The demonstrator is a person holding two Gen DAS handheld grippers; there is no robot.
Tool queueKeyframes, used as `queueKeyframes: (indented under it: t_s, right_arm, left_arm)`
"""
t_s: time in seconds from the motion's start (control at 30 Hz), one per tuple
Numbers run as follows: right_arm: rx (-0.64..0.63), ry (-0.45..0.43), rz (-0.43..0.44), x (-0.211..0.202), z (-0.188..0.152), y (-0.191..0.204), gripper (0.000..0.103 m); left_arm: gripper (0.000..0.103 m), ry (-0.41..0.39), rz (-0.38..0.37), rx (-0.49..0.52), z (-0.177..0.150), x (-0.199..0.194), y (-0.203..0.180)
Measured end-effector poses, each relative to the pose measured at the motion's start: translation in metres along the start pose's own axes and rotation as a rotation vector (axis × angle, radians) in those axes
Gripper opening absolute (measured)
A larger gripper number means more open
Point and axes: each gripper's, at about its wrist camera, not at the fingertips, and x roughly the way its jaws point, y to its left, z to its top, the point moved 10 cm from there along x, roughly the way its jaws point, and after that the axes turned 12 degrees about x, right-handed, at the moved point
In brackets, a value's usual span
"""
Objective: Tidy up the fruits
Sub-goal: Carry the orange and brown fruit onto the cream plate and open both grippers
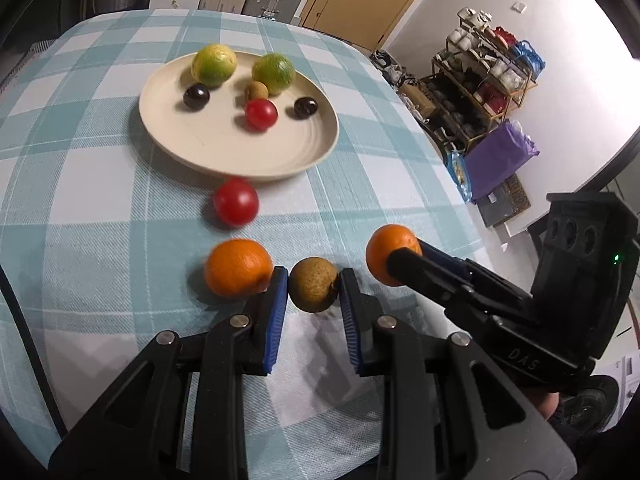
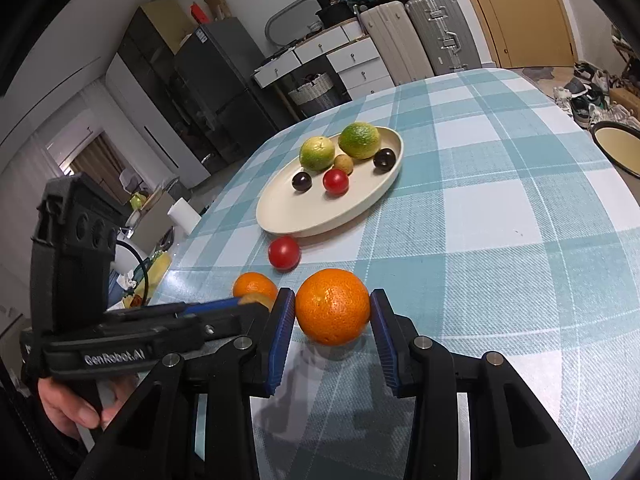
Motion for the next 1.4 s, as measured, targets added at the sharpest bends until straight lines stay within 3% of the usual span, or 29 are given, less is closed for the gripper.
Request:
queueKeyframes:
  t_s: [0.33,0.63,1.07,1.4]
  right_arm:
    - [-0.031,0.024,0.018,0.019,0.019,0.022,0.039]
    - [-0.059,0.053,0.020,0.048,0.045,0.037,0.039]
    - [-0.103,0.084,0.027,0.095,0.086,0.059,0.039]
    - [-0.124,0.096,-0.013,0.129,0.105,0.062,0.039]
  left_arm:
    - [0.023,-0.049,-0.013,-0.058,0.032,-0.018,0.037]
    - [0.023,-0.075,0.029,-0.117,0.071,-0.021,0.091]
    - [0.023,-0.083,0.067,-0.163,0.109,0.003,0.151]
    - [0.023,-0.098,0.066,-0.160,0.135,0.022,0.166]
